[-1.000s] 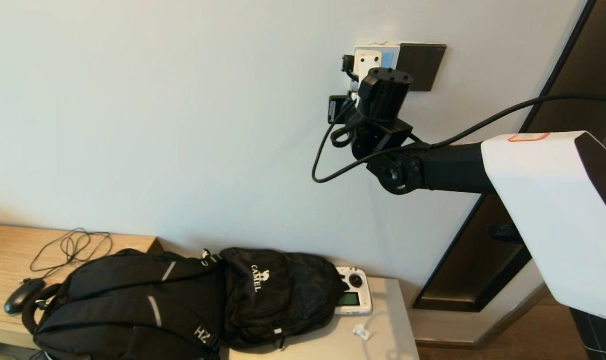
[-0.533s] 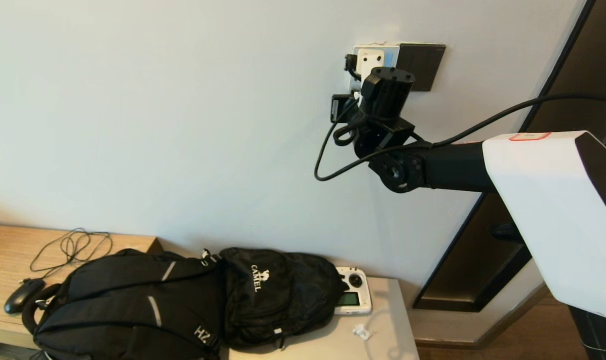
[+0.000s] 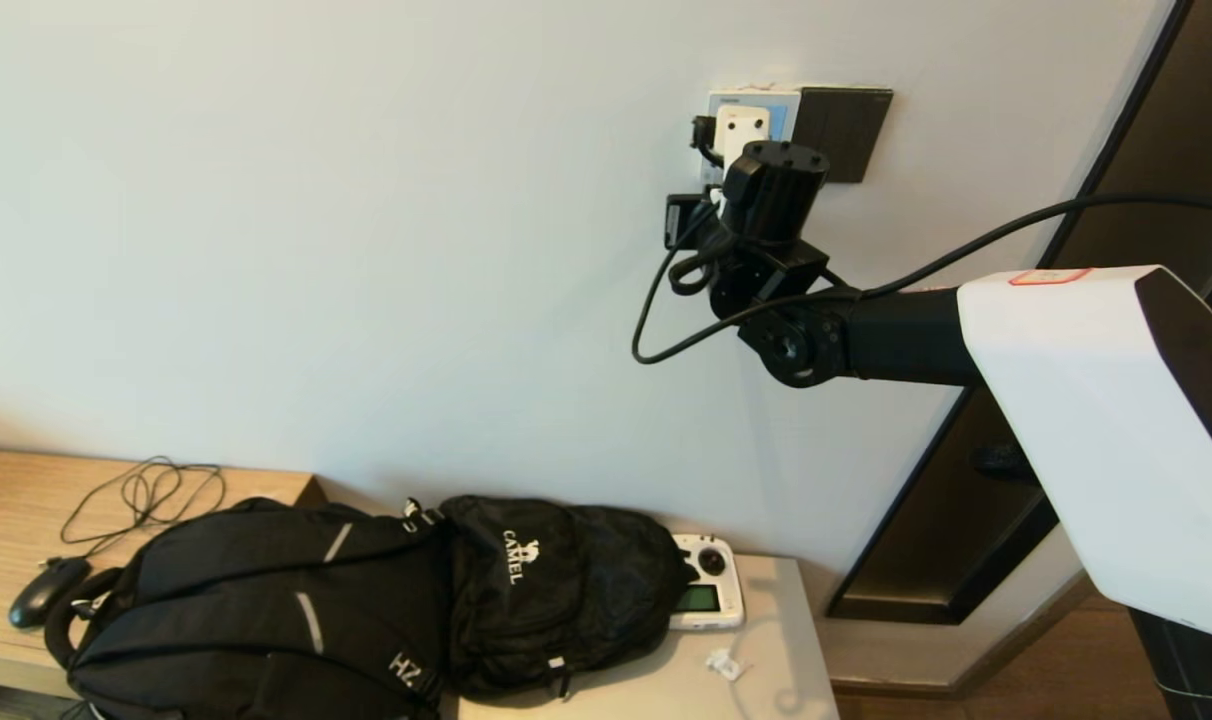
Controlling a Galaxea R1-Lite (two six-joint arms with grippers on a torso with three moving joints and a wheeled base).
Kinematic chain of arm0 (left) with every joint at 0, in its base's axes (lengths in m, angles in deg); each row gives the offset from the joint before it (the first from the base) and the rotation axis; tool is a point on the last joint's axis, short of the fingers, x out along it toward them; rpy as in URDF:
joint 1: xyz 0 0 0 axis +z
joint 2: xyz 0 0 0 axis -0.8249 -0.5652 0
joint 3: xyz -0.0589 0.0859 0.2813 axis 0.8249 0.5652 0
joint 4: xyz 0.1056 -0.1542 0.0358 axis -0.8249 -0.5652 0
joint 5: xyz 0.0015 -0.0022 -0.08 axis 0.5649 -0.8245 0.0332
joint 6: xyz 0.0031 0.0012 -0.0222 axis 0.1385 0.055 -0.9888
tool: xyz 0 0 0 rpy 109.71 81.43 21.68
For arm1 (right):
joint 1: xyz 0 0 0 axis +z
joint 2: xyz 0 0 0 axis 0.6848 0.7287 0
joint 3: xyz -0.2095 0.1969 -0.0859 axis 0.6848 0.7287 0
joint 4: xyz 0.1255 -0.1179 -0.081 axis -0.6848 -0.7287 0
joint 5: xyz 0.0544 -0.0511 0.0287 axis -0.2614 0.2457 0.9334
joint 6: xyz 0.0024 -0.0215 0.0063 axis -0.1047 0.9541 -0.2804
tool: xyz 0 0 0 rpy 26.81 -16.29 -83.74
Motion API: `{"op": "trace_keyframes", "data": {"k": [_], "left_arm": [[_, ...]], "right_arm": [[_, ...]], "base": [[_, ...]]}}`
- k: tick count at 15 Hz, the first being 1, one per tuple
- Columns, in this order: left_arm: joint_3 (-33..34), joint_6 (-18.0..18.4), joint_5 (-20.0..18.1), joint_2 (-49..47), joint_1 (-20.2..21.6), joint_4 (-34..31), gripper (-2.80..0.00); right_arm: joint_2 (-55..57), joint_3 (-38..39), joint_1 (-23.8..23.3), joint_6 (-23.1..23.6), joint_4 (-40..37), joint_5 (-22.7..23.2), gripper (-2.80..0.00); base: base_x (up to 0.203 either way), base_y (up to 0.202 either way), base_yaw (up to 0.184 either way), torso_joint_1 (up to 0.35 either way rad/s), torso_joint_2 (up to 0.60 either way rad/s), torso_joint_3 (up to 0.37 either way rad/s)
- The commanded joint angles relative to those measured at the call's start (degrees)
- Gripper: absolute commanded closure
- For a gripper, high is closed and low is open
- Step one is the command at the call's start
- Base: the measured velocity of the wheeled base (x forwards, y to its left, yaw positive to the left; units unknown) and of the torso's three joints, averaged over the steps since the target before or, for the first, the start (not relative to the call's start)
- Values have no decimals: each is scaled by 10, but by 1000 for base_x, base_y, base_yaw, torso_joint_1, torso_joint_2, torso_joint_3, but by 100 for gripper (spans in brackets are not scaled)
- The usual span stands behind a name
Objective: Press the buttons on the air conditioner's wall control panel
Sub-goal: Press the temperature increase button
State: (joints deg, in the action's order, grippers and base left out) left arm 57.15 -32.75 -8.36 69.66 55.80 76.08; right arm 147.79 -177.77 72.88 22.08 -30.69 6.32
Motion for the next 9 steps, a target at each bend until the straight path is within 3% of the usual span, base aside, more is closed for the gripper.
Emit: {"op": "trace_keyframes", "data": {"k": [1,9], "left_arm": [[0,0,0,0,0,0,0],[0,0,0,1,0,0,0]], "right_arm": [[-2,2,4,1,12,-5,0],[13,12,26,10,34,-11,0]], "base": [[0,0,0,0,0,0],[0,0,0,0,0,0]]}}
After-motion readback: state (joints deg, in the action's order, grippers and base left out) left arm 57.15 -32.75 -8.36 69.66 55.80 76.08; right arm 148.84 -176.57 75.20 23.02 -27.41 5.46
